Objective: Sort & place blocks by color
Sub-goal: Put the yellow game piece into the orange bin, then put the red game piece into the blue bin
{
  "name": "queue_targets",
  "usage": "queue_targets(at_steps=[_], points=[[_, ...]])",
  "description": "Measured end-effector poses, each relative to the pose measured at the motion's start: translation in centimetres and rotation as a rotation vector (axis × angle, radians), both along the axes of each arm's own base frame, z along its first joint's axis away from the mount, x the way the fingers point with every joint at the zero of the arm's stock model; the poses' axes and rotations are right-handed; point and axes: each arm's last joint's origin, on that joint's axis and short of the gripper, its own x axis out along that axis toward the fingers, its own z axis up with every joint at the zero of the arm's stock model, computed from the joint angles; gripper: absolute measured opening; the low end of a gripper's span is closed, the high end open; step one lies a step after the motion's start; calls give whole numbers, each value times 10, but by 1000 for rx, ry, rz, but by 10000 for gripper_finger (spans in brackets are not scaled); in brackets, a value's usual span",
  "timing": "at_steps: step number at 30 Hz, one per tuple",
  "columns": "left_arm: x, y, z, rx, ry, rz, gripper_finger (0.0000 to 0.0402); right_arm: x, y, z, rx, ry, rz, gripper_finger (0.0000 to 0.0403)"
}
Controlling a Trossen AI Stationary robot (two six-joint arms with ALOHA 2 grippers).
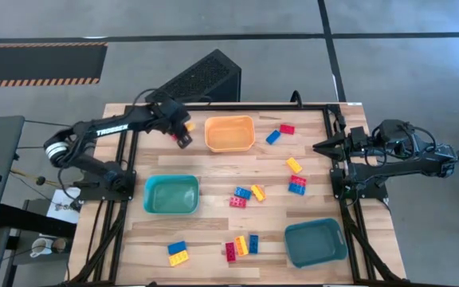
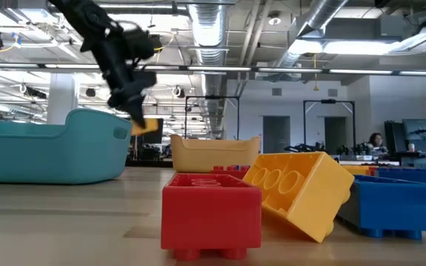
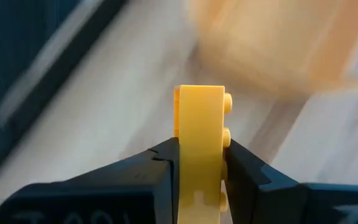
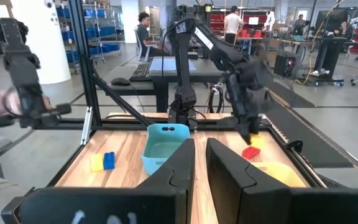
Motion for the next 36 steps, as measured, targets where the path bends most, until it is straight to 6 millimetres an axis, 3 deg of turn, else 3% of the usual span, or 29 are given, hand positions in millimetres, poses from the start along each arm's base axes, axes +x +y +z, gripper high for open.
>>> queue_targets(at_steps=[4, 8, 13, 21, 29, 33, 36], points=[[20, -13, 19, 113, -166, -125, 67, 0, 0, 0, 0, 0, 0, 67], [44, -26, 21, 107, -303, -232, 57, 0, 0, 0, 0, 0, 0, 67], [66, -27, 9, 102, -364, -263, 57, 0, 0, 0, 0, 0, 0, 67], [82, -12, -31, -65, -369, -241, 59, 0, 0, 0, 0, 0, 0, 67], [89, -8, -32, -16, -412, -198, 188, 0, 0, 0, 0, 0, 0, 67], [84, -8, -18, 37, -446, -191, 234, 0, 0, 0, 0, 0, 0, 67], [77, -11, 0, 57, -493, -202, 248, 0, 0, 0, 0, 1, 0, 67]])
